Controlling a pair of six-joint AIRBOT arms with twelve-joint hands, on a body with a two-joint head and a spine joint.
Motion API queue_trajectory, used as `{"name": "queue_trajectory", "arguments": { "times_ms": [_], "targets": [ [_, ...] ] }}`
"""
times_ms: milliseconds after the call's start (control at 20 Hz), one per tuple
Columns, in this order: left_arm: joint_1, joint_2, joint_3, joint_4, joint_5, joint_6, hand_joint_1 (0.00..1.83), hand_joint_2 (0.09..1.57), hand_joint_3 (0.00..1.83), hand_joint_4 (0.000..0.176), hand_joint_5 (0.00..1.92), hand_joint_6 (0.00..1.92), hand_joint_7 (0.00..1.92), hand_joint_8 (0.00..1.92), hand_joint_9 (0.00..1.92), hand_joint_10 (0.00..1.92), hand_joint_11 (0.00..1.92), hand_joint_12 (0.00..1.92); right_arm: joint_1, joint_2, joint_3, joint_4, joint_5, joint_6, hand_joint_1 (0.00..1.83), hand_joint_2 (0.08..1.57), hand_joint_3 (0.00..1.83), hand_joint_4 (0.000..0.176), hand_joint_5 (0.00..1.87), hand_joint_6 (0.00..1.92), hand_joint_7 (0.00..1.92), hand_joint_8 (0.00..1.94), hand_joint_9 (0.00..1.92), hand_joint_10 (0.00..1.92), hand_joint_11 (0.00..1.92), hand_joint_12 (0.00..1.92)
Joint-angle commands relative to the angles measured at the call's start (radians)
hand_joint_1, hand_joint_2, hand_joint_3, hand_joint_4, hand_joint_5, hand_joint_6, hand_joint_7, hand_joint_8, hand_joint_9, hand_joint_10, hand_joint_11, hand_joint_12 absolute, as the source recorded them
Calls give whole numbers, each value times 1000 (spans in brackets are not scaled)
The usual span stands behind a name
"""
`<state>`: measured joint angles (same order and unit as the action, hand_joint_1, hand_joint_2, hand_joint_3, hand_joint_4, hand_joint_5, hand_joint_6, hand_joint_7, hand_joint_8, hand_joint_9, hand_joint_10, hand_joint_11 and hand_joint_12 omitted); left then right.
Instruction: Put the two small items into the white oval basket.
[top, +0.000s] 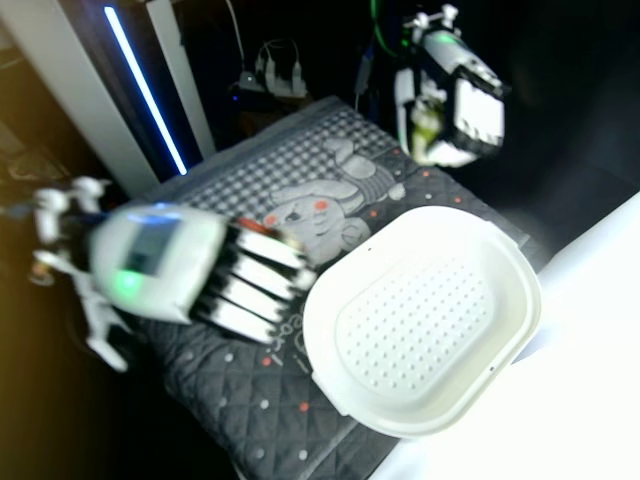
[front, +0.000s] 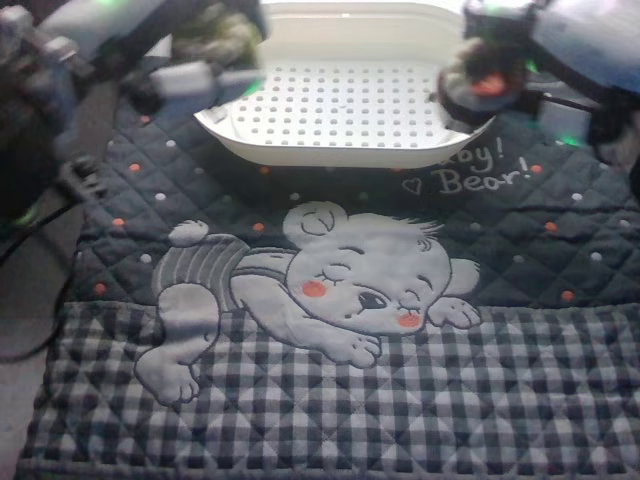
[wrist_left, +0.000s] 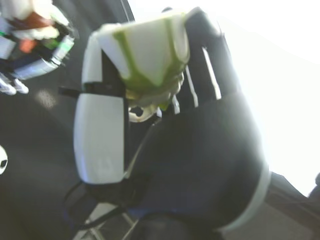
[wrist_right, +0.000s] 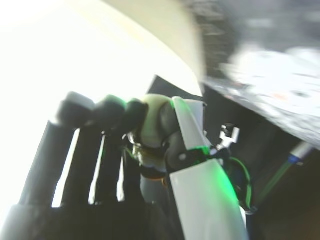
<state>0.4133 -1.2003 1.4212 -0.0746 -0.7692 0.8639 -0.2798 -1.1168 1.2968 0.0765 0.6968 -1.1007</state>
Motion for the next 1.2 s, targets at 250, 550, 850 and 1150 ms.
{"name": "queue_trajectory", "arguments": {
  "times_ms": [250, 550, 850, 1150],
  "targets": [
    [-85, -172, 236, -24, 121, -83, 1151, 1262, 0, 0, 654, 1365, 764, 1444, 618, 1268, 623, 1719, 69, -139, 187, 69, -64, -16, 1089, 1260, 0, 0, 699, 1390, 949, 1661, 1199, 1825, 1299, 1921],
    [-78, -214, 278, -36, 199, -83, 900, 1143, 1, 90, 81, 30, 25, 15, 7, 86, 0, 1113, 69, -167, 209, 75, -95, -16, 712, 1089, 7, 100, 11, 28, 24, 31, 9, 115, 3, 596],
    [-63, -124, 198, -40, 137, -83, 622, 920, 0, 176, 0, 0, 0, 0, 0, 0, 0, 0, 69, -116, 139, 61, -85, -16, 422, 985, 0, 176, 0, 0, 0, 0, 0, 0, 0, 0],
    [98, 135, -86, -65, -213, -75, 657, 943, 0, 167, 0, 0, 0, 0, 0, 0, 0, 0, 69, 173, -121, -23, 32, -16, 301, 1140, 0, 134, 0, 0, 0, 0, 0, 0, 0, 606]
  ]
}}
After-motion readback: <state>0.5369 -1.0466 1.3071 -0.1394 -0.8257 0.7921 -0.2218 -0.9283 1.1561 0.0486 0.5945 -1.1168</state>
